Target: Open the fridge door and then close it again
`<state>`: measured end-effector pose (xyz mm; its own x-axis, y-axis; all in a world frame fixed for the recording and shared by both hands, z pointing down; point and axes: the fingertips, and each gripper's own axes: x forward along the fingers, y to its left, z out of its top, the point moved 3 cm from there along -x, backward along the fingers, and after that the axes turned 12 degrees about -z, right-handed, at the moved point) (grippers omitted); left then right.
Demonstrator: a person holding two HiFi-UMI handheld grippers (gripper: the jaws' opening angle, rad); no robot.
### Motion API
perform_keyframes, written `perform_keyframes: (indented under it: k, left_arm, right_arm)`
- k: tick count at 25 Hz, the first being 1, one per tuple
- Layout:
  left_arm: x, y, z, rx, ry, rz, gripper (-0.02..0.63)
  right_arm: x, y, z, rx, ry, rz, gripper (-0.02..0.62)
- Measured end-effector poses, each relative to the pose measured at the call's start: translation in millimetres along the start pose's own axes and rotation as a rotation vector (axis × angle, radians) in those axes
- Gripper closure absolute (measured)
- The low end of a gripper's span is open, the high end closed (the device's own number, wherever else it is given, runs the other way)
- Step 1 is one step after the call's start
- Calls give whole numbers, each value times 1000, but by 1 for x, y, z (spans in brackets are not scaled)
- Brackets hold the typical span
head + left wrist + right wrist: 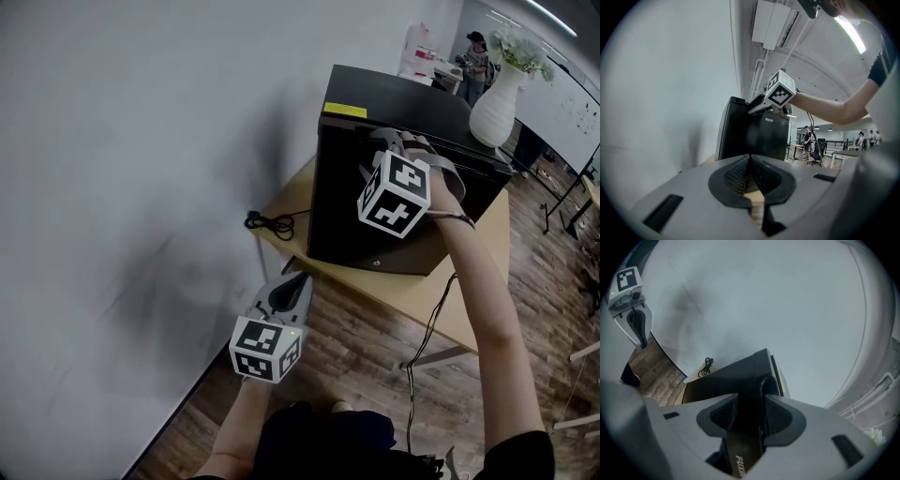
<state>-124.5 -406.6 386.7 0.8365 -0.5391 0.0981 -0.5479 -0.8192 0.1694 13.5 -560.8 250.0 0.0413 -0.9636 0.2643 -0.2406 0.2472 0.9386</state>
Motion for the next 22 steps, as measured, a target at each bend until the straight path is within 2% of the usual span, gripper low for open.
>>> perform_keyframes:
  k: [10, 22]
  left_arm:
    - [-10, -1, -12, 5, 33, -35, 597]
    - [-4, -11, -7, 6, 26, -19, 597]
  right_arm:
    - [0, 0, -1, -30, 60, 38, 454]
    - [-4, -2, -1, -74, 30, 26, 465]
